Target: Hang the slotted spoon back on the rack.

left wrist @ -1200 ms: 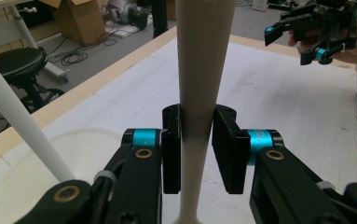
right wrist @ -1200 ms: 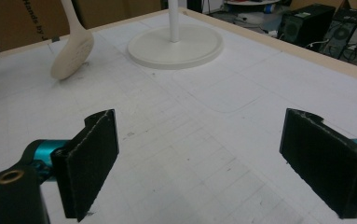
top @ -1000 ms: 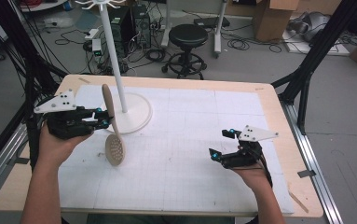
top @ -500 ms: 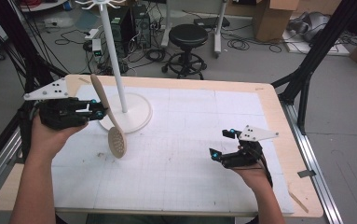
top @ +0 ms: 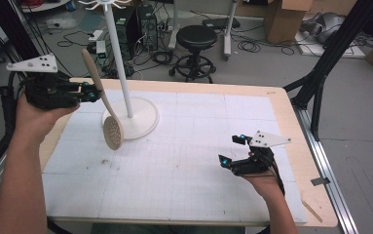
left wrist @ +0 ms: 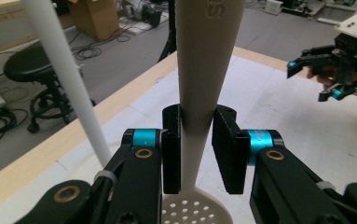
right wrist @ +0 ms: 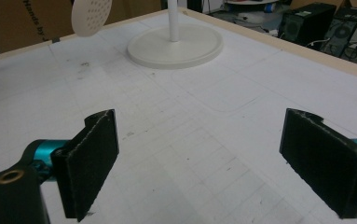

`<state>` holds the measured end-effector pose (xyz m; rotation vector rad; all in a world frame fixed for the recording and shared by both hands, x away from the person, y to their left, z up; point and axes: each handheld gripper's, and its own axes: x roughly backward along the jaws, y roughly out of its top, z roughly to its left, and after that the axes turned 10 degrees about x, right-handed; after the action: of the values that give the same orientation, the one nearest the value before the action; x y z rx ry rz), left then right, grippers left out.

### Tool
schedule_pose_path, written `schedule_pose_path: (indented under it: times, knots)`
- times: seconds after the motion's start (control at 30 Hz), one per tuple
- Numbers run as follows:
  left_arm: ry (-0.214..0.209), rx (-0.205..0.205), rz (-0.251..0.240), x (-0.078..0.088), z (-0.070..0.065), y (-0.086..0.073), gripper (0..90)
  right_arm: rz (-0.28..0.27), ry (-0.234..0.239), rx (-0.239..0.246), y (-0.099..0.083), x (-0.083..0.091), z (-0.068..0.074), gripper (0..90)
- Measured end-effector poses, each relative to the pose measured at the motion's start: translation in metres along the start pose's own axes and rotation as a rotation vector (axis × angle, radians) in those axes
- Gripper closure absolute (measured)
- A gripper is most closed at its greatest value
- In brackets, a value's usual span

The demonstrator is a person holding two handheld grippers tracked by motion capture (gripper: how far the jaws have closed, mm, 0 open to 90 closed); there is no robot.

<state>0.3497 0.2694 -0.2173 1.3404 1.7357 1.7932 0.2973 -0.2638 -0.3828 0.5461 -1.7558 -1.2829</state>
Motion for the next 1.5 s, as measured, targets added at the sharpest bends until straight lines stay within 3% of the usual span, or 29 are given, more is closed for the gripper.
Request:
schedule_pose_path:
  times: [0.43, 0.6, 1.1, 1.5]
  knots:
    - [0.104, 0.011, 0.055, 0.0, 0.027, 0.05, 73.9, -0.007, -0.007, -0.009, -0.001, 0.002, -0.002, 10.7]
    - [0.143, 0.017, 0.077, -0.002, 0.034, 0.062, 73.9, -0.009, -0.008, -0.011, -0.001, 0.003, -0.003, 10.7]
    - [0.188, 0.029, 0.108, -0.01, 0.05, 0.078, 73.8, -0.011, -0.013, -0.024, -0.005, 0.005, -0.004, 10.7]
    - [0.2, 0.026, 0.136, -0.02, 0.055, 0.085, 73.9, -0.015, -0.024, -0.027, -0.008, 0.009, -0.006, 10.7]
